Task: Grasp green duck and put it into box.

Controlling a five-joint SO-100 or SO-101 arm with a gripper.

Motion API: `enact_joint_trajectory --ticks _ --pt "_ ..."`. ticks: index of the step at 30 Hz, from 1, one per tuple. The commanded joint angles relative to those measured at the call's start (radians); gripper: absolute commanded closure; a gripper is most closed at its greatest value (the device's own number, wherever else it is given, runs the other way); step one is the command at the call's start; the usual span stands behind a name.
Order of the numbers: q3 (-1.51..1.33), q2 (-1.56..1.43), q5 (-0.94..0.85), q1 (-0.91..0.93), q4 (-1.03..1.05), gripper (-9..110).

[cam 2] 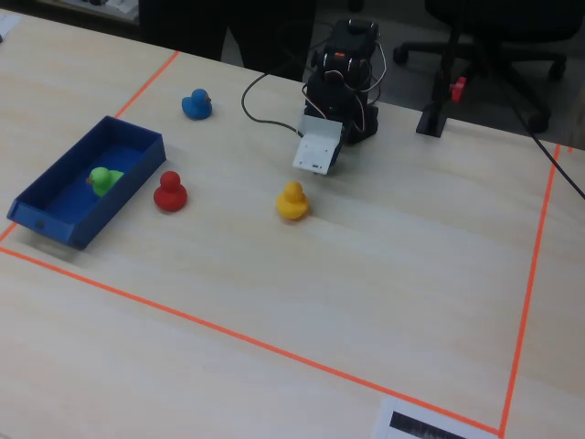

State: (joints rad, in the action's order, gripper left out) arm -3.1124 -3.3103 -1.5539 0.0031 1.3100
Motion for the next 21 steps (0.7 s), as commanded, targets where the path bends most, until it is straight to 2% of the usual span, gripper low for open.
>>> enact_joint_trajectory --ticks 1,16,18,21 --pt "0.003 0.000 0.003 -0.003 0.028 101" --pt "0.003 0.000 0.000 0.025 0.032 101" --pt "0.003 0.000 0.000 0.025 0.032 95" --pt "0.003 0.000 0.000 0.025 0.032 94"
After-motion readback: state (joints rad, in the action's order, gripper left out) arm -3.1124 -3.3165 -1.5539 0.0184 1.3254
